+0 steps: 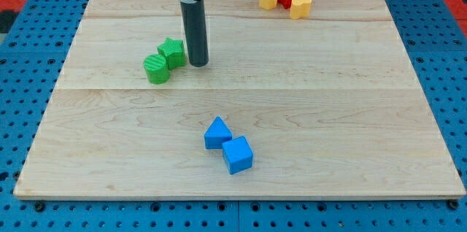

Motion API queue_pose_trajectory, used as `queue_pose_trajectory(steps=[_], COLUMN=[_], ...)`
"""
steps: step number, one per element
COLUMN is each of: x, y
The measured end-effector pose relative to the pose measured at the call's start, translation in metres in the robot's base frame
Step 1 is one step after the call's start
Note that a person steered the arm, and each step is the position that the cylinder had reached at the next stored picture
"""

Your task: Slightly push the green star to the top left of the green circle

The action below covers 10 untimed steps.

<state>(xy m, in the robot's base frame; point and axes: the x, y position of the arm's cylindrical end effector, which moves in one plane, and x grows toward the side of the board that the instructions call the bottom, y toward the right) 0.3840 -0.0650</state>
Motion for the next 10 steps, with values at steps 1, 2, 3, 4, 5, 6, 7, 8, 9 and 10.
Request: queue_pose_trajectory(steps=[1,2,3,4,5,6,7,8,9,10], x=[-0.006,-0.032,-0.021,-0.015,-0.009,0.046,0.103,0.074,0.062,0.075], y=[0.003,-0.009,-0.087,-0.099,-0.061,-0.026,-0.063,-0.104,-0.097,-0.087])
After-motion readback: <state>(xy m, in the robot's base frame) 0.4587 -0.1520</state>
